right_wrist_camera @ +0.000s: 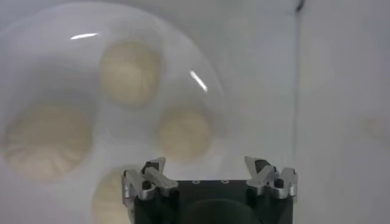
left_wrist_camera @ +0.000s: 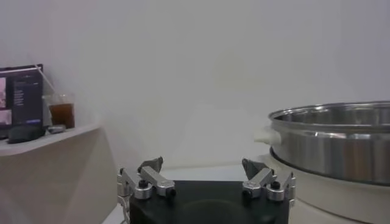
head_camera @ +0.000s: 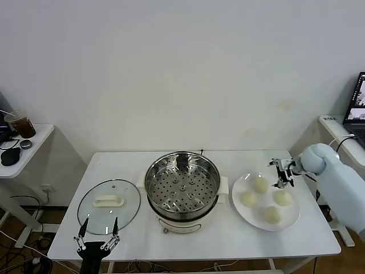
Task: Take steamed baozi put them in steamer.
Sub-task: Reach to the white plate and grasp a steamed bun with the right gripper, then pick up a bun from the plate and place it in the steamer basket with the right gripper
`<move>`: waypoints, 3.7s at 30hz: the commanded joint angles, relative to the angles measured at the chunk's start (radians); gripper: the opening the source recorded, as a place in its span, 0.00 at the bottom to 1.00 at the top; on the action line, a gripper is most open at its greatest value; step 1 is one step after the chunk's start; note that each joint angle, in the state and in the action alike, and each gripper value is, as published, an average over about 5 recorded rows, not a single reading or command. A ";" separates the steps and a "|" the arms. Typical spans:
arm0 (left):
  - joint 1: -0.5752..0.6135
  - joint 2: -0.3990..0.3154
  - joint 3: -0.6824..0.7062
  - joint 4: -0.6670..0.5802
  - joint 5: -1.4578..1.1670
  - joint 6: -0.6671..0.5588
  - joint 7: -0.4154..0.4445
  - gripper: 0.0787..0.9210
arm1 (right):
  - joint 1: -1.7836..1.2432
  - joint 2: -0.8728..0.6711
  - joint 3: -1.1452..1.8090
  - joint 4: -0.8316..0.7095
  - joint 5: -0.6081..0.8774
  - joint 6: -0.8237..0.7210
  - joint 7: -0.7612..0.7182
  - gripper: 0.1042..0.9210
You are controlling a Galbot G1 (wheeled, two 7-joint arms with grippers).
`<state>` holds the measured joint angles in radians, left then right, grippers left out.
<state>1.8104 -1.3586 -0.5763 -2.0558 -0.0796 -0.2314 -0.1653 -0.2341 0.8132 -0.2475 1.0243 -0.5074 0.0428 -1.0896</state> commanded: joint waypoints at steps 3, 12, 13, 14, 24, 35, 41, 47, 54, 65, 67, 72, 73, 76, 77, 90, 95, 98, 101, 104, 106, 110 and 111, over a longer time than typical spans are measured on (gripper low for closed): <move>-0.011 0.001 -0.008 0.016 0.004 -0.006 0.000 0.88 | 0.123 0.067 -0.155 -0.150 -0.028 -0.006 -0.062 0.88; -0.006 0.002 -0.006 0.007 0.020 -0.003 0.013 0.88 | 0.116 0.121 -0.170 -0.187 -0.037 -0.019 -0.007 0.88; -0.007 0.003 -0.006 0.006 0.020 -0.003 0.014 0.88 | 0.116 0.127 -0.170 -0.193 -0.039 -0.019 -0.004 0.88; -0.007 0.003 -0.007 0.006 0.021 -0.004 0.014 0.88 | 0.116 0.134 -0.169 -0.199 -0.040 -0.019 0.000 0.88; -0.006 0.005 -0.009 0.007 0.039 -0.009 0.025 0.88 | 0.110 0.181 -0.160 -0.238 -0.051 -0.022 0.018 0.88; -0.013 0.007 -0.019 0.014 0.030 -0.009 0.020 0.88 | 0.103 0.191 -0.154 -0.252 -0.067 -0.046 0.013 0.66; -0.011 0.008 -0.024 0.014 0.027 -0.010 0.020 0.88 | 0.106 0.173 -0.159 -0.230 -0.055 -0.046 0.000 0.53; -0.013 0.009 -0.025 0.015 0.026 -0.009 0.021 0.88 | 0.140 0.098 -0.219 -0.130 0.042 -0.064 -0.020 0.45; -0.017 0.013 -0.015 0.008 0.027 -0.009 0.024 0.88 | 0.312 -0.046 -0.369 0.081 0.297 -0.068 -0.047 0.45; -0.020 0.034 -0.020 -0.018 0.014 -0.003 0.034 0.88 | 0.811 0.015 -0.730 0.215 0.615 0.054 -0.122 0.45; -0.017 0.036 -0.023 -0.020 0.011 -0.004 0.035 0.88 | 0.872 0.072 -0.791 0.212 0.665 0.098 -0.120 0.45; -0.007 0.037 -0.038 -0.028 0.003 -0.007 0.036 0.88 | 0.899 0.237 -0.861 0.212 0.735 0.179 -0.110 0.45; -0.005 0.037 -0.043 -0.029 0.002 -0.008 0.036 0.88 | 0.895 0.272 -0.872 0.209 0.738 0.198 -0.108 0.46; -0.001 0.036 -0.058 -0.037 -0.003 -0.007 0.037 0.88 | 0.878 0.371 -0.901 0.191 0.719 0.255 -0.105 0.47; 0.000 0.035 -0.063 -0.040 -0.004 -0.007 0.038 0.88 | 0.870 0.404 -0.908 0.180 0.701 0.283 -0.104 0.47; 0.010 0.013 -0.094 -0.037 -0.003 -0.017 0.038 0.88 | 0.739 0.559 -0.967 0.043 0.334 0.593 -0.034 0.48; 0.008 0.010 -0.096 -0.034 -0.002 -0.018 0.038 0.88 | 0.690 0.568 -0.926 -0.034 0.181 0.666 -0.004 0.49; 0.006 0.009 -0.096 -0.030 -0.002 -0.018 0.039 0.88 | 0.671 0.570 -0.912 -0.053 0.149 0.691 0.005 0.49; 0.006 0.007 -0.096 -0.027 -0.001 -0.019 0.038 0.88 | 0.656 0.572 -0.903 -0.066 0.132 0.706 0.011 0.49; 0.006 0.003 -0.096 -0.022 0.003 -0.025 0.037 0.88 | 0.638 0.575 -0.889 -0.088 0.112 0.719 0.018 0.50; 0.008 0.001 -0.096 -0.018 0.005 -0.031 0.035 0.88 | 0.626 0.577 -0.881 -0.102 0.103 0.727 0.023 0.51; 0.011 0.003 -0.101 -0.011 0.005 -0.038 0.034 0.88 | 0.606 0.585 -0.862 -0.128 0.070 0.747 0.036 0.53; 0.011 0.003 -0.101 -0.011 0.005 -0.039 0.034 0.88 | 0.602 0.588 -0.856 -0.135 0.060 0.753 0.039 0.53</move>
<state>1.8198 -1.3566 -0.6728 -2.0714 -0.0747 -0.2623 -0.1305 0.3995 1.3837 -1.1203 0.9372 -0.3577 0.7369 -1.0626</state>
